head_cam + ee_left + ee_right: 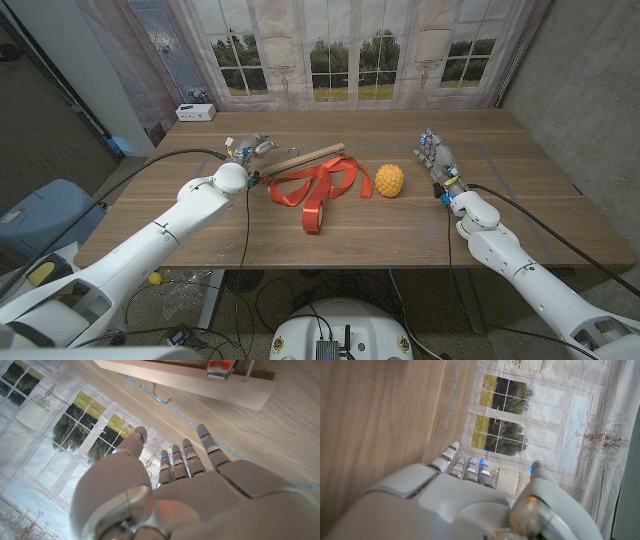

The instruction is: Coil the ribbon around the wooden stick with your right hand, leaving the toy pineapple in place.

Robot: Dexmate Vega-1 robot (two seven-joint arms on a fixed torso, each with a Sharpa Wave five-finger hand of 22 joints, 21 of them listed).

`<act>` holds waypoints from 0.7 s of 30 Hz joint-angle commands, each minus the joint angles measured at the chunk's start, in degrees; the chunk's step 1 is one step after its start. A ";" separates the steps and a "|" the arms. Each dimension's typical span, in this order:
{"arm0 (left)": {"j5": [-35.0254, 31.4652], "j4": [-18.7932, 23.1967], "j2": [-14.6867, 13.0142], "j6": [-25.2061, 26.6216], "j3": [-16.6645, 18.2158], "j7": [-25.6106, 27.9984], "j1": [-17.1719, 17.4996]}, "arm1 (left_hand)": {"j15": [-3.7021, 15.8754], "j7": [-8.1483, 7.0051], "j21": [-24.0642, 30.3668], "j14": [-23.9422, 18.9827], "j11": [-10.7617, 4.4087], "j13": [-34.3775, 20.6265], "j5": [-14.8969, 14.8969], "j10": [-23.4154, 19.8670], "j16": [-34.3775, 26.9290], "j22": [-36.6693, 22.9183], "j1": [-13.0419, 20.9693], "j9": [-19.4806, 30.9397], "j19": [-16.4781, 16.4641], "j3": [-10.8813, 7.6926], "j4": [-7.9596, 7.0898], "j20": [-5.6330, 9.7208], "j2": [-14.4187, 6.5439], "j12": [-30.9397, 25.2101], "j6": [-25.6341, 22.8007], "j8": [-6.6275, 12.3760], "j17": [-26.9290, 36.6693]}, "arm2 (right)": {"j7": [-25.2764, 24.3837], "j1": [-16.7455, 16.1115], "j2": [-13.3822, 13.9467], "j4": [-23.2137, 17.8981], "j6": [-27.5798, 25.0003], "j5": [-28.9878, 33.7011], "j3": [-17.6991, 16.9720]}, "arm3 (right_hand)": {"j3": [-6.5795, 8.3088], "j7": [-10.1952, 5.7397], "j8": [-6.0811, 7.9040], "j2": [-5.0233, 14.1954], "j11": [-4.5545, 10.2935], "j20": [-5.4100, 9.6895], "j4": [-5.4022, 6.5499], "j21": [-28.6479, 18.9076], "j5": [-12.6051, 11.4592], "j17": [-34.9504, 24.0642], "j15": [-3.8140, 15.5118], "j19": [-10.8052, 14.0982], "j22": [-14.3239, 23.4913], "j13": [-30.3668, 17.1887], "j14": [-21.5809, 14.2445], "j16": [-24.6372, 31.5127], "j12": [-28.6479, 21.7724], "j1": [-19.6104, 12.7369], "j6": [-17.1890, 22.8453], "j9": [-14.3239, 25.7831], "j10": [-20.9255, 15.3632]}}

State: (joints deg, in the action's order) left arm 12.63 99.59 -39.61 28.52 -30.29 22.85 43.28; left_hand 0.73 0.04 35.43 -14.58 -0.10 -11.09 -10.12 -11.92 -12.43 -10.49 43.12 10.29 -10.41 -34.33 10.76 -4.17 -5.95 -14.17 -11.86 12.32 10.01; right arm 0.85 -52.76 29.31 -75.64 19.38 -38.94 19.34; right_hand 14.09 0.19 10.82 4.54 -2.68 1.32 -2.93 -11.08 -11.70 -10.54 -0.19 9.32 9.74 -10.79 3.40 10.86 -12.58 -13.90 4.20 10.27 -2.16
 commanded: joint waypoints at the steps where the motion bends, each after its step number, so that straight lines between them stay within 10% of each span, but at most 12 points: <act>1: -5.18 3.82 0.24 16.04 -4.70 -0.01 -4.79 | 0.22 -0.15 0.11 -0.60 -0.01 -0.18 0.12 -1.30 -0.02 -0.08 1.83 0.15 -0.12 0.49 0.16 0.27 0.42 -0.33 -1.54 0.56 0.26 | 1.68 0.60 -0.69 2.57 1.46 -0.85 -0.35 | 0.29 -0.01 0.22 0.26 -0.50 -0.05 0.04 -0.20 -0.23 -0.28 -0.37 0.46 0.13 -0.17 -0.07 0.50 0.06 -0.03 0.45 0.18 -0.24; 21: -5.45 1.89 0.59 32.02 -14.11 -10.21 -15.99 | -1.41 0.09 -1.01 2.34 0.69 -0.27 0.34 0.18 1.05 -0.15 5.54 0.25 1.63 2.52 -0.93 -1.08 1.08 1.03 -2.66 -0.29 0.52 | 3.60 1.30 -1.37 5.35 3.06 -1.71 -0.77 | 0.32 -0.30 0.25 0.44 -0.67 -0.23 0.08 -0.17 -0.18 -0.32 -0.47 0.50 0.13 -0.19 -0.15 0.49 0.16 0.15 0.67 0.18 -0.46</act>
State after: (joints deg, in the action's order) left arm 7.91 102.63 -39.28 53.36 -39.52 17.00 32.72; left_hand -0.73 0.01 34.53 -12.69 0.53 -11.08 -10.12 -12.12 -11.43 -10.55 48.13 10.28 -8.87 -32.12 9.96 -5.10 -4.86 -13.49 -14.12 12.07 10.29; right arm 3.70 -51.61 28.24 -71.44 21.56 -40.28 18.84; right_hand 14.09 -0.01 10.82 4.54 -3.09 1.32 -2.92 -11.08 -11.70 -10.54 -0.52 9.32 9.73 -10.79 3.07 10.85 -12.58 -13.90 4.41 10.27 -2.56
